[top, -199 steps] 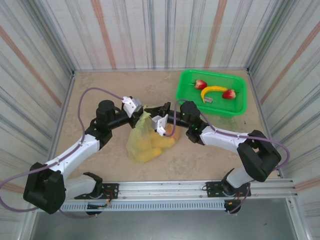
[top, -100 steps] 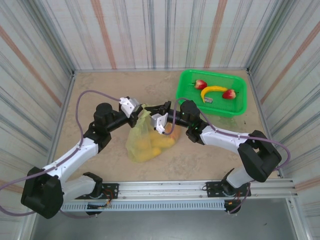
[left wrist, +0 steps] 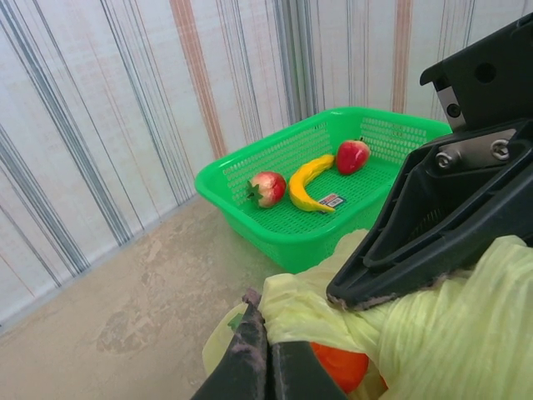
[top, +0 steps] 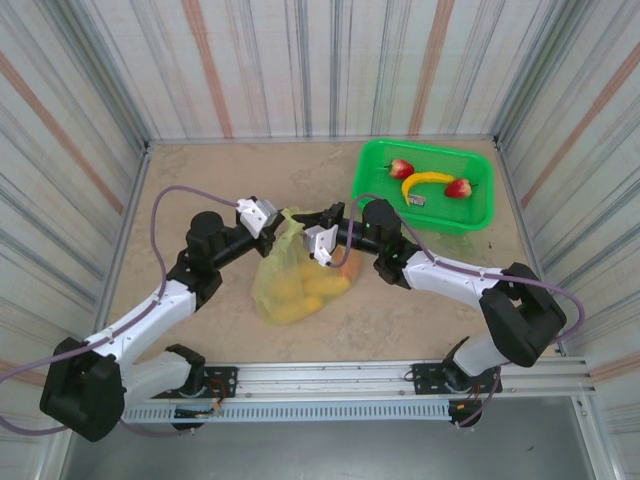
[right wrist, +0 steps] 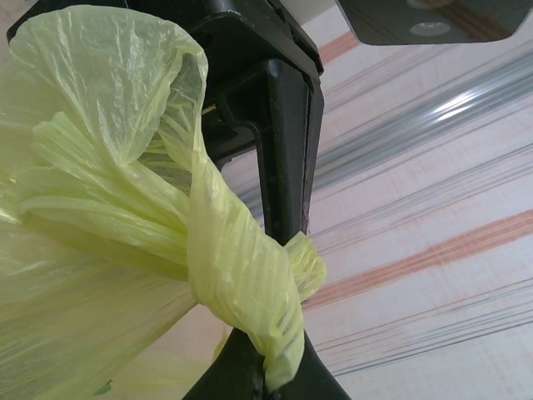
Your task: Place the fake fruits into the plastic bag and tie a complex knot
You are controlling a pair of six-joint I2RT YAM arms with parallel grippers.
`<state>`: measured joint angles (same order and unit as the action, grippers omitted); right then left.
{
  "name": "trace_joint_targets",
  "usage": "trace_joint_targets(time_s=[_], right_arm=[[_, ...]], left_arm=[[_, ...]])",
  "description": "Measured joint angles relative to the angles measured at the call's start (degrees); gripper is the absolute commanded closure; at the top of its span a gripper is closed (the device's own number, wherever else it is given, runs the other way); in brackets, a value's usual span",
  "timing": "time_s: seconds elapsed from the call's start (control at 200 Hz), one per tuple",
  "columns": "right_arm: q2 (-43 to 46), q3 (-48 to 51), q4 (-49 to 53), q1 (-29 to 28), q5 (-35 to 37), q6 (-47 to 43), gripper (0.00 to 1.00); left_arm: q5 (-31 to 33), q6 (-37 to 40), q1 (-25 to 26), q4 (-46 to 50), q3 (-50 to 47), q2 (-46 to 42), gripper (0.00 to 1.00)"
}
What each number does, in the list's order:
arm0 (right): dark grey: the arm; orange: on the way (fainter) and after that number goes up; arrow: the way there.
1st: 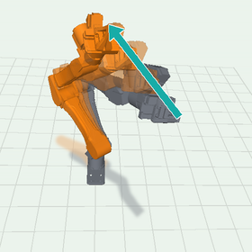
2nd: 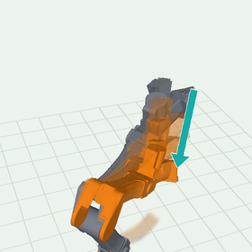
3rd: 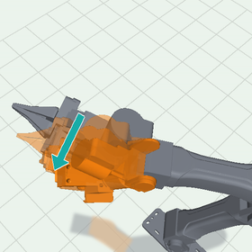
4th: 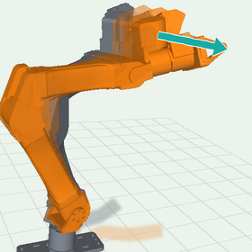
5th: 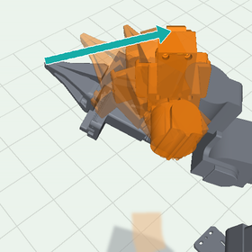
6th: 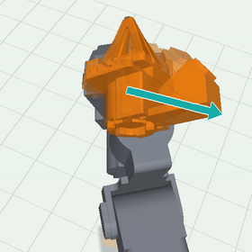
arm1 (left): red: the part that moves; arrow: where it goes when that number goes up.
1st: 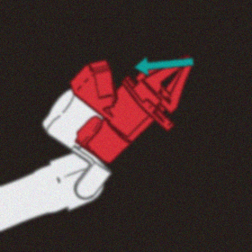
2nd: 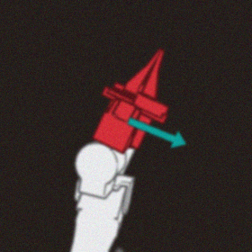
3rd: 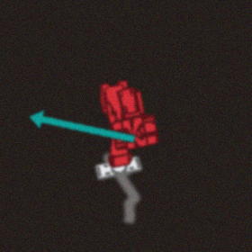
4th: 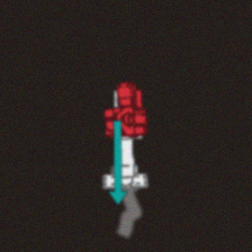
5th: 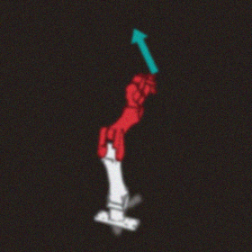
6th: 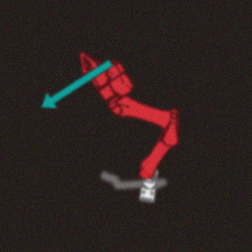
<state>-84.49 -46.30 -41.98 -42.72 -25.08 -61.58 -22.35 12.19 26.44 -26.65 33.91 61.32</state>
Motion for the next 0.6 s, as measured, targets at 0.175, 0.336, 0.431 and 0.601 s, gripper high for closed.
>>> trace_joint_targets(time_s=[0.175,0.336,0.431,0.601], right_arm=[[0.0,0.0,-0.63,0.0,-0.02,0.04,1.0],[0.0,0.04,-2.03,0.02,-0.07,0.02,1.0],[0.0,0.07,-2.69,0.02,-0.04,-0.02,1.0],[0.0,0.46,-3.08,0.37,-0.04,-0.13,1.0]], left_arm=[[2.51,-2.73,1.05,4.39,0.94,-1.92,0.71],[4.79,-5.51,2.58,11.52,4.42,-3.67,0.72],[5.95,-8.11,2.58,16.35,6.32,-4.96,0.76],[6.99,-14.69,0.74,25.62,10.82,-5.81,0.84]])
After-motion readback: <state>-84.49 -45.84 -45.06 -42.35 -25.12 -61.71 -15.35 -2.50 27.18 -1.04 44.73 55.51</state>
